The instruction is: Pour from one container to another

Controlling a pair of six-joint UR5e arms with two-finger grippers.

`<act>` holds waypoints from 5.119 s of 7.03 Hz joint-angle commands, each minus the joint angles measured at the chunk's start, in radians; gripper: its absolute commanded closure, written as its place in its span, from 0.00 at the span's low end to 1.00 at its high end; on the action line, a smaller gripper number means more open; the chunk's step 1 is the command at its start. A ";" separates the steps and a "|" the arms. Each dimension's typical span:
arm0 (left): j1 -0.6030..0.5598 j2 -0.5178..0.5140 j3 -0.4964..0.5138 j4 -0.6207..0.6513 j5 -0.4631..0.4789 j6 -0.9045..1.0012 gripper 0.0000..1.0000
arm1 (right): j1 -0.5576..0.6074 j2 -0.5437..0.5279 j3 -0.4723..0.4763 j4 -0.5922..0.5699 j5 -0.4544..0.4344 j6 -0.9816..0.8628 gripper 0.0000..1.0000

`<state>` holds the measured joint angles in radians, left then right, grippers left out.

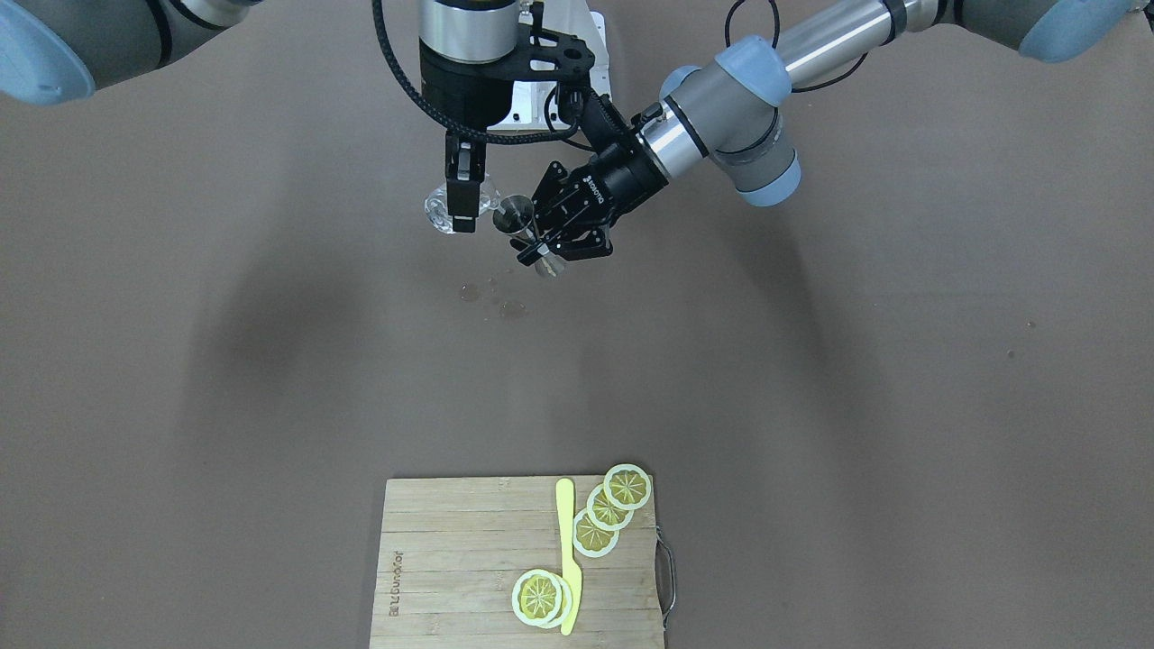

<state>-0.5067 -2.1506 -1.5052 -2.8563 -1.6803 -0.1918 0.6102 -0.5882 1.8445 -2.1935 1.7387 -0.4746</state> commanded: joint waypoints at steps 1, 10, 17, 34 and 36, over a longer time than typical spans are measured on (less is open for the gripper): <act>0.000 0.000 0.000 0.000 -0.001 0.000 1.00 | -0.013 0.013 -0.002 -0.023 -0.016 -0.015 1.00; -0.004 0.000 0.003 -0.002 0.001 0.000 1.00 | -0.044 0.074 -0.056 -0.094 -0.085 -0.070 1.00; -0.012 -0.002 0.003 0.000 0.001 0.000 1.00 | -0.050 0.100 -0.077 -0.129 -0.119 -0.111 1.00; -0.012 -0.002 0.010 0.005 0.001 0.000 1.00 | -0.030 0.110 -0.085 -0.043 -0.062 -0.096 1.00; -0.010 -0.002 0.016 0.005 0.001 0.000 1.00 | 0.009 0.104 -0.073 0.000 -0.027 -0.098 1.00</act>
<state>-0.5177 -2.1522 -1.4939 -2.8517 -1.6797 -0.1917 0.5968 -0.4814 1.7644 -2.2201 1.6938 -0.5712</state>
